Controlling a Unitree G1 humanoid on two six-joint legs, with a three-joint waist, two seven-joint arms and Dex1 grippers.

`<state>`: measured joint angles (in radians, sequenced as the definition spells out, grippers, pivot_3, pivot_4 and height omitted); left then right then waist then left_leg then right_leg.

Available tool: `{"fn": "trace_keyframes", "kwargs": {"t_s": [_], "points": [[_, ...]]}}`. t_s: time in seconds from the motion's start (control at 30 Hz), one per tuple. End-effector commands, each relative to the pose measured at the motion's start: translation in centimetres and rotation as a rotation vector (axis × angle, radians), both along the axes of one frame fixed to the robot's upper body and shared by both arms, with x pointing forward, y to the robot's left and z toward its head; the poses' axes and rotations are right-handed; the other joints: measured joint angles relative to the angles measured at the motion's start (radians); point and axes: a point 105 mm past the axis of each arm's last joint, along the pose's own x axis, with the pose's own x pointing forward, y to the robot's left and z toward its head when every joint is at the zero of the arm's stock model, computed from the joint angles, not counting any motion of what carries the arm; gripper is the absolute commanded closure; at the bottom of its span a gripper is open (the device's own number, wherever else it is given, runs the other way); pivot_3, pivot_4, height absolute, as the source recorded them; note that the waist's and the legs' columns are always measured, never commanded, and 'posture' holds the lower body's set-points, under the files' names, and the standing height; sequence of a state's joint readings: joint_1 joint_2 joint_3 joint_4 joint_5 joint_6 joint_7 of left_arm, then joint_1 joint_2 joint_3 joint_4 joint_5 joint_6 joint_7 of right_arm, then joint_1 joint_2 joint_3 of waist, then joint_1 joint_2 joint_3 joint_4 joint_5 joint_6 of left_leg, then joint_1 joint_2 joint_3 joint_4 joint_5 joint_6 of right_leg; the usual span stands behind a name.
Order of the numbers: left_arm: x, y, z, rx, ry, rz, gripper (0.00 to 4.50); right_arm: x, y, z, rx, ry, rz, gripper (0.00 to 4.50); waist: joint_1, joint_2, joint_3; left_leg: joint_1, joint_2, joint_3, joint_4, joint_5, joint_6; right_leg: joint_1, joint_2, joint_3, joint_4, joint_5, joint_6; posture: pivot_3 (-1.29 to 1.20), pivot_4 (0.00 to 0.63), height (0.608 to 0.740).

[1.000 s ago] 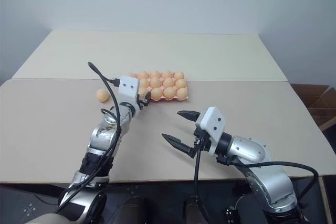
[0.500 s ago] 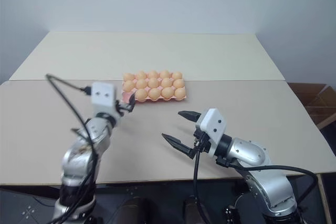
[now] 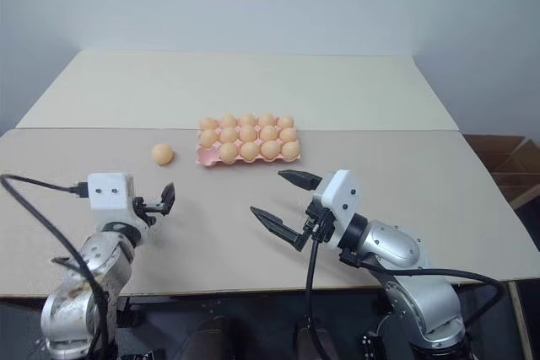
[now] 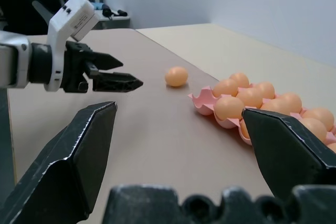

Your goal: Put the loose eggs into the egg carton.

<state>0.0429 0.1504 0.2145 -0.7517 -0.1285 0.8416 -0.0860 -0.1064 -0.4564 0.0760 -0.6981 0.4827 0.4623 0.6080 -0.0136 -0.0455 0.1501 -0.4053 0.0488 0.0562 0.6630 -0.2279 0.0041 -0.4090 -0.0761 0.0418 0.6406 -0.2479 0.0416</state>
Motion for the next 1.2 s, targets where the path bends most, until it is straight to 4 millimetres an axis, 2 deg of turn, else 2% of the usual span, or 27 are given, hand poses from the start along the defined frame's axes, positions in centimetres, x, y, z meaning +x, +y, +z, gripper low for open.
{"fn": "trace_keyframes", "kwargs": {"t_s": [0.03,0.2,0.33,0.4,0.57,0.7,0.9,1.2], "points": [[-1.5,-1.0,1.5,0.003,-0.113,-0.056,0.20,-0.6,0.5,1.1,0.029,-0.078,0.019,0.00,-0.001,0.000,0.000,0.000,0.000,0.000,0.000,0.000,0.000,0.000,0.000,0.000,0.000,0.000,0.000,0.00,0.150,0.740],[-2.6,-1.6,0.7,0.054,-0.140,-0.119,0.20,-0.6,0.1,0.3,-0.012,-0.073,0.032,0.00,0.003,0.000,0.000,0.001,0.001,0.001,0.000,0.000,0.000,0.000,0.000,0.000,0.000,0.000,-0.002,0.00,0.150,0.740],[-3.4,-2.6,0.6,0.111,-0.161,-0.249,0.20,-0.9,-0.8,-0.3,-0.065,-0.062,0.060,0.00,0.002,0.000,0.000,0.000,0.000,0.002,0.000,0.000,0.000,0.000,0.000,0.000,-0.001,-0.001,-0.003,0.00,0.150,0.740],[-3.4,-2.0,0.5,0.105,-0.163,-0.234,0.20,-1.1,-1.0,-0.5,-0.085,-0.058,0.068,0.00,0.002,0.000,0.000,0.000,0.001,0.002,0.000,0.000,0.000,0.000,-0.001,0.000,-0.001,-0.001,-0.002,0.00,0.150,0.740],[-1.6,0.5,0.5,0.140,-0.132,-0.121,0.20,-0.9,-0.9,-0.4,-0.112,-0.052,0.046,0.00,0.002,0.000,0.000,0.001,0.001,0.001,0.000,0.000,0.000,0.000,0.001,-0.001,0.000,-0.001,-0.003,0.00,0.150,0.740],[1.3,3.1,0.8,0.103,-0.012,-0.048,0.20,-0.4,-0.3,0.2,-0.131,-0.029,-0.011,0.00,0.003,0.000,0.000,0.001,0.001,0.000,0.000,0.000,0.000,0.000,0.001,-0.002,0.001,-0.001,-0.002,0.00,0.150,0.740],[5.0,4.6,2.6,0.045,0.054,-0.096,0.09,0.2,0.9,1.4,-0.121,-0.040,-0.006,0.00,0.000,0.000,0.000,0.000,0.000,0.000,0.000,0.000,0.000,-0.001,0.001,-0.002,0.001,-0.001,-0.001,0.00,0.150,0.740],[9.2,5.5,2.2,0.018,0.114,-0.063,0.09,1.4,2.4,2.2,-0.099,-0.074,-0.025,0.00,0.002,0.000,0.000,0.000,0.000,0.000,0.000,0.000,0.000,-0.001,0.001,-0.002,0.002,0.000,-0.001,0.00,0.150,0.740]]}}
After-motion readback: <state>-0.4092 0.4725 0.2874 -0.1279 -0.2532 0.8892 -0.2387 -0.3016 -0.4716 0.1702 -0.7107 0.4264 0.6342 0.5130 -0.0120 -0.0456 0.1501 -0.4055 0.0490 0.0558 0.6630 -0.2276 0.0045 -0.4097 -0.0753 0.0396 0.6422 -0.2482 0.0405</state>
